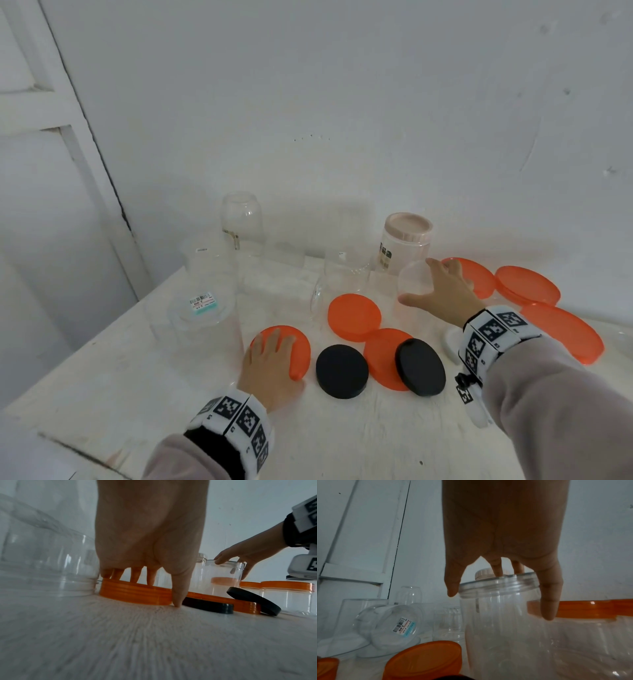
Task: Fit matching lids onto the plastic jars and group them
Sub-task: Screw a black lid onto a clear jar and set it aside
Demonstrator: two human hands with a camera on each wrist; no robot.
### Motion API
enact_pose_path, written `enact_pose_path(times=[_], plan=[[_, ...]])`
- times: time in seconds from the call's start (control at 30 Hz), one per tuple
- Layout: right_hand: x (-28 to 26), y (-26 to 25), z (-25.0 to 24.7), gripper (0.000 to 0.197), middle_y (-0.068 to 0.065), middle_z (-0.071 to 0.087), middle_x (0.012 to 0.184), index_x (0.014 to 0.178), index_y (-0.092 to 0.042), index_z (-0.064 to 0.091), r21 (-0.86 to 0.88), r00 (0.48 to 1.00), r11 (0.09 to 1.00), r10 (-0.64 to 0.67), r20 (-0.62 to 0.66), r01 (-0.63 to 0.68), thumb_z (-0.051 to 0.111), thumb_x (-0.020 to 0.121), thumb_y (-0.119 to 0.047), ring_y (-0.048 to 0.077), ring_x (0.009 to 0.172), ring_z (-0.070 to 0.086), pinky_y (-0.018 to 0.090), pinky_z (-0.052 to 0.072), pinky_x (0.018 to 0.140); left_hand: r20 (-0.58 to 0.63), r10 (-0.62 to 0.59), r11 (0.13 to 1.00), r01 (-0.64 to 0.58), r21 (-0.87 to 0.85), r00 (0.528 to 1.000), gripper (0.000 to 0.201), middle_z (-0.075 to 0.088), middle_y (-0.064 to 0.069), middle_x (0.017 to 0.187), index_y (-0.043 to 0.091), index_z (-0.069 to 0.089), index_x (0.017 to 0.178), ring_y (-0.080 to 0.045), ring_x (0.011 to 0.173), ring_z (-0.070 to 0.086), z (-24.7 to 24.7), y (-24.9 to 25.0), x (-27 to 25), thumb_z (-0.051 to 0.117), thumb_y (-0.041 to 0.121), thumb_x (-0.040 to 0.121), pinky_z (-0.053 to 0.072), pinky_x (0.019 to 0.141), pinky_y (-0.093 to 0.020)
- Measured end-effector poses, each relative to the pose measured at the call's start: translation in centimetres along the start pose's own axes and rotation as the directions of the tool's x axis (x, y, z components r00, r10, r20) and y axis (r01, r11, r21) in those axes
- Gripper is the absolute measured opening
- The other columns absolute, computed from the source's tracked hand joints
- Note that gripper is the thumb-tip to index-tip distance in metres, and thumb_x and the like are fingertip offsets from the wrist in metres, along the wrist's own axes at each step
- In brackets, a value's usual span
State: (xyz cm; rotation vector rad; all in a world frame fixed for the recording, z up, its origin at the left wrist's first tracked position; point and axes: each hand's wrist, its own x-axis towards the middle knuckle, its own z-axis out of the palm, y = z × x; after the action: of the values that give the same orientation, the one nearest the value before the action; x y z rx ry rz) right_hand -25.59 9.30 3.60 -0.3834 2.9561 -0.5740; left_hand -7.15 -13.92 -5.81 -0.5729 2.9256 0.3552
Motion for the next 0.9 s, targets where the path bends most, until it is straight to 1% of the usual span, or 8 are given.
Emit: enact_pose_path(times=[0.23, 0.4, 0.47, 0.53, 0.6, 0.67, 0.8, 0.9], plan=[[0.3, -0.6, -0.5, 0.083, 0.014, 0.026, 0.147, 0.15, -0.021, 0.023, -0.137, 0.997, 0.988, 0.07, 0.027, -0.066, 0.055, 0.085, -0.061, 0.04, 0.131, 0.032, 0.047, 0.028, 0.106, 0.024, 0.008, 1.0, -0.008, -0.012, 1.0, 0.079, 0.002, -0.002, 0.16, 0.025, 0.009, 0.15, -0.031, 0.147, 0.0, -0.1, -0.1, 0.0, 0.057, 0.045, 0.09, 0.01, 0.119, -0.043], [-1.2, -1.1, -0.6, 0.07, 0.009, 0.016, 0.153, 0.149, -0.026, 0.023, -0.299, 0.997, 0.954, 0.044, 0.063, -0.023, 0.05, 0.09, -0.055, 0.042, 0.136, 0.022, 0.053, 0.029, 0.105, 0.07, 0.012, 0.999, -0.009, -0.043, 0.997, 0.08, 0.002, -0.002, 0.16, 0.024, 0.008, 0.15, -0.031, 0.147, 0.0, -0.7, 0.1, -0.3, 0.056, 0.047, 0.09, 0.011, 0.118, -0.044], [-2.2, -1.2, 0.0, 0.073, 0.006, 0.01, 0.155, 0.148, -0.03, 0.02, -0.402, 0.993, 0.908, -0.106, 0.052, 0.118, 0.054, 0.088, -0.053, 0.037, 0.141, 0.011, 0.057, 0.022, 0.109, 0.061, 0.03, 0.997, -0.025, -0.078, 0.998, 0.079, 0.005, -0.002, 0.159, 0.023, 0.012, 0.15, -0.03, 0.147, 0.003, -1.5, 0.2, -0.8, 0.057, 0.047, 0.089, 0.012, 0.119, -0.043], [-3.4, -1.4, 1.0, 0.075, 0.004, 0.01, 0.156, 0.149, -0.029, 0.019, -0.424, 0.943, 0.847, -0.329, 0.056, 0.321, 0.056, 0.087, -0.05, 0.03, 0.144, 0.005, 0.052, 0.014, 0.114, 0.024, 0.068, 0.986, -0.064, -0.152, 0.997, 0.076, 0.009, -0.001, 0.159, 0.023, 0.017, 0.148, -0.028, 0.147, 0.005, -2.6, 0.5, -1.4, 0.059, 0.044, 0.089, 0.012, 0.119, -0.041], [-4.6, -1.6, 2.0, 0.068, 0.003, 0.021, 0.153, 0.147, -0.026, 0.027, -0.395, 0.872, 0.788, -0.483, 0.079, 0.472, 0.056, 0.088, -0.046, 0.023, 0.142, 0.014, 0.042, 0.019, 0.114, -0.024, 0.105, 0.966, -0.107, -0.237, 0.994, 0.074, 0.007, 0.003, 0.16, 0.026, 0.02, 0.148, -0.024, 0.148, 0.001, -4.3, 1.1, -2.2, 0.06, 0.043, 0.089, 0.01, 0.118, -0.04], [-5.7, -1.4, 3.1, 0.063, 0.0, 0.031, 0.147, 0.145, -0.025, 0.032, -0.399, 0.832, 0.738, -0.535, 0.144, 0.544, 0.05, 0.089, -0.049, 0.019, 0.135, 0.026, 0.034, 0.026, 0.109, -0.102, 0.159, 0.943, -0.182, -0.28, 0.982, 0.07, 0.005, 0.007, 0.16, 0.029, 0.023, 0.147, -0.018, 0.148, -0.005, -6.2, 1.4, -3.0, 0.059, 0.041, 0.089, 0.008, 0.118, -0.038], [-6.8, -0.1, 4.8, 0.075, 0.0, 0.028, 0.148, 0.148, -0.027, 0.023, -0.466, 0.884, 0.753, -0.376, 0.277, 0.466, 0.046, 0.086, -0.063, 0.022, 0.132, 0.029, 0.037, 0.031, 0.105, -0.284, 0.285, 0.928, -0.338, -0.158, 0.915, 0.061, 0.007, 0.007, 0.159, 0.032, 0.032, 0.144, -0.014, 0.147, -0.009, -10.1, 0.9, -4.5, 0.057, 0.044, 0.089, 0.005, 0.118, -0.036], [-7.2, 0.9, 5.0, 0.084, 0.0, 0.021, 0.151, 0.15, -0.03, 0.014, -0.414, 0.91, 0.835, -0.222, 0.349, 0.363, 0.052, 0.083, -0.064, 0.025, 0.136, 0.024, 0.043, 0.032, 0.105, -0.351, 0.257, 0.964, -0.266, 0.022, 0.901, 0.061, 0.009, 0.003, 0.159, 0.032, 0.03, 0.144, -0.02, 0.147, -0.007, -12.2, -0.6, -4.7, 0.053, 0.049, 0.09, -0.001, 0.118, -0.043]])
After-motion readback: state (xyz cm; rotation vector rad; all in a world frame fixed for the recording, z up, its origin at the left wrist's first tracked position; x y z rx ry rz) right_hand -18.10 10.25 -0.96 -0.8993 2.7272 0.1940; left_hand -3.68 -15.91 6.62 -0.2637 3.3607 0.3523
